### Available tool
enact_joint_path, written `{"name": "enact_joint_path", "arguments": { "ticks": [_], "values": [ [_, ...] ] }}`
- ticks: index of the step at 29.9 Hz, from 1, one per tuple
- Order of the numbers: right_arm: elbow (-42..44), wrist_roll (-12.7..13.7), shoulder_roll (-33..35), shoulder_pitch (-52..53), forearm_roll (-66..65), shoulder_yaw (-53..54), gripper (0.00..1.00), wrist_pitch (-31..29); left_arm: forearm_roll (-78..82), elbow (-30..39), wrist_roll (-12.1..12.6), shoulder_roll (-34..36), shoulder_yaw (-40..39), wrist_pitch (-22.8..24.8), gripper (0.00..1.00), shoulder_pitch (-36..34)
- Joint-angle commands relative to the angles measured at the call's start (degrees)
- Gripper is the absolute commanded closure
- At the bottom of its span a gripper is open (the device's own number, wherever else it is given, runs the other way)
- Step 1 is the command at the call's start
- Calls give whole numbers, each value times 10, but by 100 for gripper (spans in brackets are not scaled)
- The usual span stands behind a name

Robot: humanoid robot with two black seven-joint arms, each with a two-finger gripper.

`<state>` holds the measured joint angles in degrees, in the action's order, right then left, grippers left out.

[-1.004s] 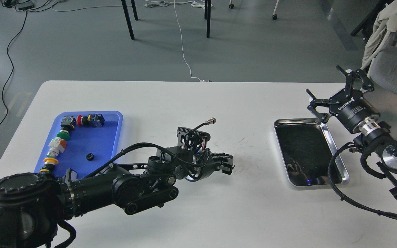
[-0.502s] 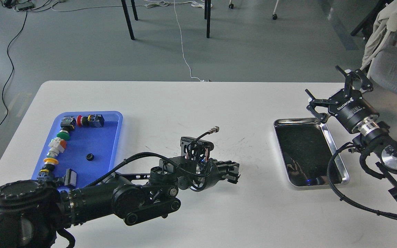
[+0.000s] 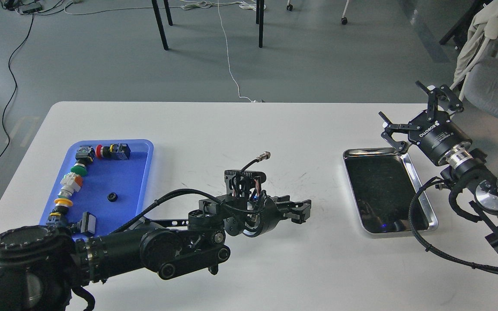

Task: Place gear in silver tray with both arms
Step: 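Move the right gripper toward the gear held by the left gripper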

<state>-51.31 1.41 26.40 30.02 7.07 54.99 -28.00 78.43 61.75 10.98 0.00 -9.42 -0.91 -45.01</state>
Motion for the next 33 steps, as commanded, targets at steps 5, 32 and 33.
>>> {"name": "enact_joint_path", "arguments": {
  "ticks": [5, 32, 33],
  "values": [
    [-117, 7, 61, 36, -60, -53, 1, 57, -60, 3, 1, 0, -192, -4, 2, -3],
    [-223, 50, -86, 583, -380, -884, 2, 70, -410, 18, -25, 190, -470, -17, 2, 101],
    [-221, 50, -92, 582, -384, -894, 2, 70, -409, 17, -27, 190, -469, -18, 2, 101]
  ]
}}
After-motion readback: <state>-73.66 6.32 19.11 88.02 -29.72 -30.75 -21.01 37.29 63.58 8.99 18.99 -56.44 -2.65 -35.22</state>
